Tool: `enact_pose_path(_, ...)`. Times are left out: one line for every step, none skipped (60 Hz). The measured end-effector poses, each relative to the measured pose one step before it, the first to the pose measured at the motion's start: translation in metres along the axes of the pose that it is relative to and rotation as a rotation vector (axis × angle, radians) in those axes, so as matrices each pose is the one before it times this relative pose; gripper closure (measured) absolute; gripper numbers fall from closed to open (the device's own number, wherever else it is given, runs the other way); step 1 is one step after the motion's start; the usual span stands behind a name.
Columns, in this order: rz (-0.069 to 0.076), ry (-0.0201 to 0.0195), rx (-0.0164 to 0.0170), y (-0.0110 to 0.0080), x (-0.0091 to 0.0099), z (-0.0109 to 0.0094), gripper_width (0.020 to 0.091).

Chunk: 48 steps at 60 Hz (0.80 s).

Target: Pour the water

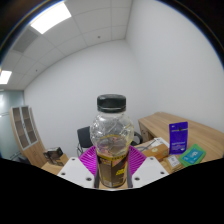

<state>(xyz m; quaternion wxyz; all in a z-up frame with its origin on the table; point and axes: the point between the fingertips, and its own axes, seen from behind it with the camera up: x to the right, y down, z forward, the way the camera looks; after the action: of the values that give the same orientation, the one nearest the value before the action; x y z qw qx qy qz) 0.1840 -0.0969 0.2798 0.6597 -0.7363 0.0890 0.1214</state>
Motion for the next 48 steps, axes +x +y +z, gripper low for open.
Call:
enact_pose_path(-0.0403, 0.01863, -0.00335, 0.00303, 0.00878, 0.00098, 0.0736)
enact_pose_path(-0.0376, 0.01808, -0.00557, 0.00438, 0.00891, 0.0011, 0.0736)
enact_pose_path(-0.0378, 0.01583, -0.00577, 0.00439, 0.00744, -0.00276, 0.0737)
enact_pose_path(-0.0335, 0.01874, -0.00778, 0.00557, 0.00868, 0.00149, 0.0736)
enact_pose_path(-0.0342, 0.01706, 0.00096, 0.0079, 0.0076, -0.00403, 0.0737)
enact_pose_path(-0.0235, 0.015, -0.019, 0.00522, 0.01109, 0.00692, 0.0737)
enact_pose_path(-0.0261, 0.01368, -0.01224, 0.00821, 0.00648, 0.00195, 0.0738)
enact_pose_path(-0.0237, 0.01201, -0.01149, 0.00784, 0.00609, 0.00229, 0.0737)
enact_pose_path(-0.0212, 0.01068, -0.00992, 0.00806, 0.00537, 0.00233, 0.0737)
enact_pose_path(-0.0176, 0.00991, -0.00967, 0.00798, 0.00504, 0.00214, 0.0737)
enact_pose_path(-0.0133, 0.00818, -0.01038, 0.00829, 0.00451, 0.00207, 0.0738)
enact_pose_path(-0.0124, 0.00559, -0.00368, 0.01191, 0.00314, 0.00042, 0.0738)
enact_pose_path(-0.0088, 0.00571, -0.01179, 0.00854, -0.00045, -0.00142, 0.0737)
enact_pose_path(-0.0012, -0.0026, -0.01725, 0.00649, 0.00686, 0.00436, 0.0736)
enact_pose_path(0.0005, 0.00213, -0.01177, 0.0067, 0.00329, 0.00184, 0.0737)
enact_pose_path(0.0026, 0.00221, -0.01011, 0.00692, 0.0031, 0.00204, 0.0737)
enact_pose_path(0.0042, 0.00075, -0.01031, 0.00689, 0.00217, 0.0022, 0.0737)
enact_pose_path(0.0042, -0.00118, -0.01092, 0.00673, 0.00201, 0.00199, 0.0736)
enact_pose_path(0.0045, -0.00175, -0.0096, 0.00631, 0.00142, 0.00211, 0.0737)
enact_pose_path(0.002, 0.00325, -0.00158, 0.00736, -0.00235, 0.00107, 0.0737)
enact_pose_path(0.0045, 0.00028, -0.00675, 0.00474, 0.00248, 0.00135, 0.0736)
enact_pose_path(0.0023, -0.00208, -0.00301, 0.00617, 0.0031, 0.002, 0.0737)
enact_pose_path(0.0, 0.00218, -0.00576, 0.00409, 0.00235, 0.00138, 0.0736)
enact_pose_path(0.0002, 0.00159, -0.00685, 0.00474, 0.002, 0.00146, 0.0735)
enact_pose_path(0.0011, 0.00077, -0.00929, 0.0054, 0.00161, 0.00178, 0.0734)
enact_pose_path(0.0014, -0.00009, -0.00902, 0.00512, 0.0013, 0.00156, 0.0733)
enact_pose_path(0.0021, 0.00135, -0.0079, 0.00513, 0.00136, 0.00161, 0.0734)
enact_pose_path(0.0028, 0.00754, -0.00563, 0.00582, -0.00028, -0.00023, 0.0722)
enact_pose_path(0.008, 0.0039, 0.02635, -0.00459, 0.00046, -0.00287, 0.073)
enact_pose_path(0.014, -0.0025, 0.00946, 0.0009, 0.00027, -0.00037, 0.0732)
enact_pose_path(0.0087, 0.0022, -0.00243, 0.00172, 0.00172, -0.00025, 0.0729)
enact_pose_path(0.0058, 0.00251, 0.00751, -0.00145, 0.00146, 0.00001, 0.0729)
enact_pose_path(0.0048, -0.0018, -0.00115, 0.0007, 0.00029, 0.00017, 0.0716)
enact_pose_path(0.0031, -0.00326, -0.0007, 0.00024, -0.00023, -0.00007, 0.0702)
enact_pose_path(-0.0016, -0.00215, 0.00132, -0.00035, 0.00009, 0.00014, 0.0679)
enact_pose_path(-0.003, 0.00205, -0.00196, -0.00048, -0.00016, 0.0023, 0.0657)
enact_pose_path(-0.0014, 0.00064, -0.00448, -0.00047, -0.00191, -0.00294, 0.0637)
enact_pose_path(-0.0012, -0.00295, -0.00052, 0.00079, 0.00087, 0.00104, 0.0622)
enact_pose_path(0.0014, 0.00225, -0.00511, -0.00066, -0.00105, -0.00176, 0.0606)
enact_pose_path(0.0, 0.00031, -0.00635, 0.00075, 0.00008, -0.00021, 0.0591)
enact_pose_path(0.0, 0.00231, -0.00752, 0.00092, 0.00027, -0.00016, 0.0577)
enact_pose_path(0.0007, 0.00473, -0.01325, 0.0024, 0.00056, -0.00048, 0.0547)
enact_pose_path(0.0016, 0.00426, -0.01692, 0.003, 0.00079, -0.00063, 0.05)
enact_pose_path(0.0028, 0.0025, -0.01879, 0.00328, 0.00047, -0.00102, 0.0439)
enact_pose_path(0.0029, -0.00342, -0.01544, 0.00386, 0.00374, 0.00444, 0.0364)
enact_pose_path(0.0032, 0.00314, -0.01816, 0.00161, -0.00373, -0.00565, 0.0281)
enact_pose_path(0.0033, 0.0001, -0.01435, 0.00138, -0.00069, -0.00316, 0.0228)
enact_pose_path(0.0027, 0.00161, -0.00965, 0.00139, -0.00006, -0.00303, 0.0262)
